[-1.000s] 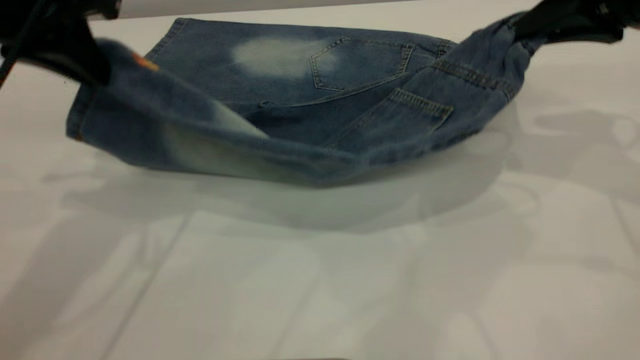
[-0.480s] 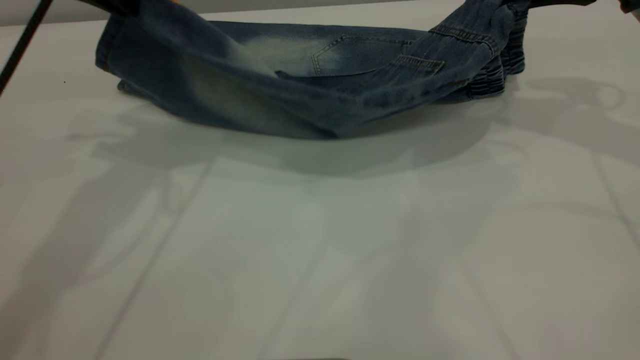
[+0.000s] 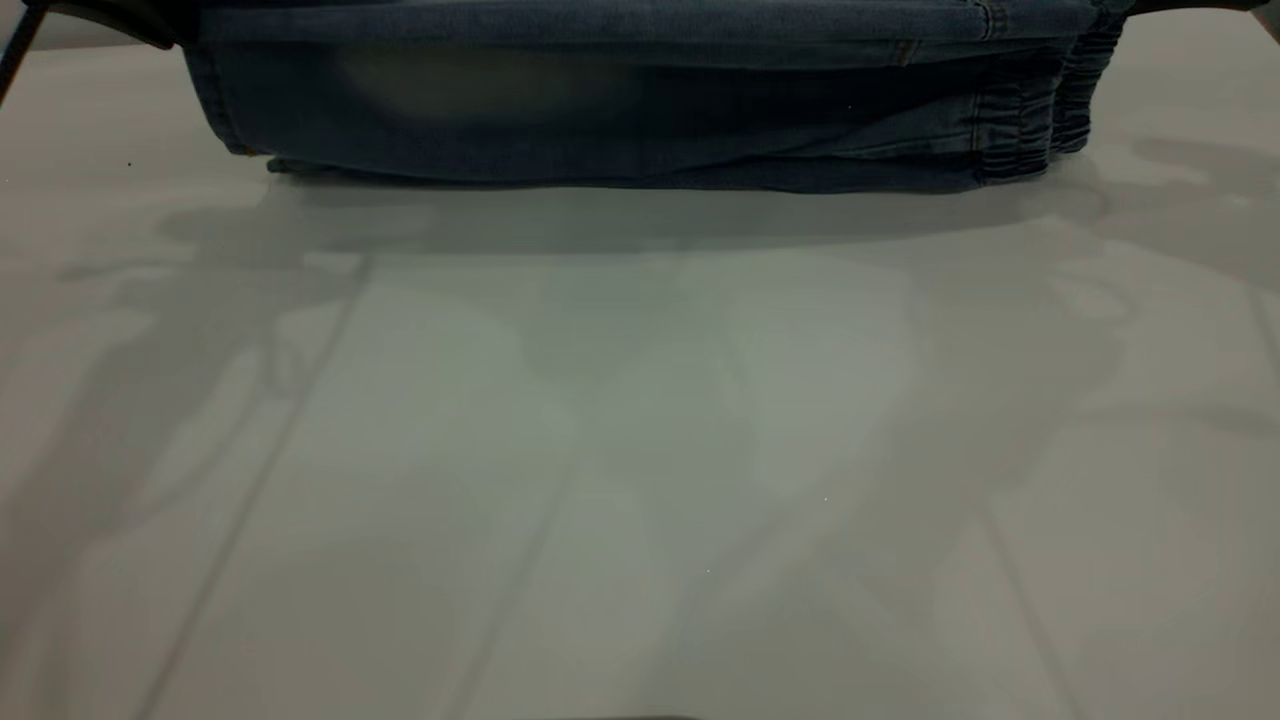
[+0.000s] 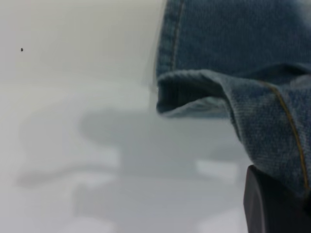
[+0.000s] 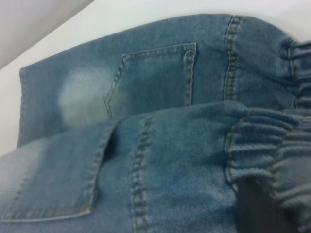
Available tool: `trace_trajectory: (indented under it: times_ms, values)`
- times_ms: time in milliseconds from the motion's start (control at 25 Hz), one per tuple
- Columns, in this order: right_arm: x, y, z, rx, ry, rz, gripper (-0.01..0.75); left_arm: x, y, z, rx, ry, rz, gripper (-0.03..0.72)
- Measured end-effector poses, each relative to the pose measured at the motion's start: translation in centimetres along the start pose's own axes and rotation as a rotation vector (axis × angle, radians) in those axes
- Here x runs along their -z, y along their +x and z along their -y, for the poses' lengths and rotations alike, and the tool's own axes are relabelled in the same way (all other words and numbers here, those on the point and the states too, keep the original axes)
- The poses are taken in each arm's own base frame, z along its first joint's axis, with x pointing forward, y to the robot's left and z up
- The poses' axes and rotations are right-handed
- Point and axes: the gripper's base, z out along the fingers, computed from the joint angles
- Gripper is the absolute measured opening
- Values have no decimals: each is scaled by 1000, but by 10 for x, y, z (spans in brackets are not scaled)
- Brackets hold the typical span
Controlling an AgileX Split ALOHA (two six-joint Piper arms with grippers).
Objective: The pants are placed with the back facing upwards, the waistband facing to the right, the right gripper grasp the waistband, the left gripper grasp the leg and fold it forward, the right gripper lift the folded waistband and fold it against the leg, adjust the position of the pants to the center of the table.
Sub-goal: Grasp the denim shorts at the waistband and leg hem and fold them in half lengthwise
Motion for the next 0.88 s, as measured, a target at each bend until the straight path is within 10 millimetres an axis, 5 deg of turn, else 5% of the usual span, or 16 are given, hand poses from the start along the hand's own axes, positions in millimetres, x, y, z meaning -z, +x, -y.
trace_trajectory:
  times_ms: [480,880]
  values:
    - [0,-3,2,26,21,34,37,-40,-29,3,-2,5,37,42]
    - [-16,-9,13,101,-22,124,37,-94,-29,2,2,2,20,42]
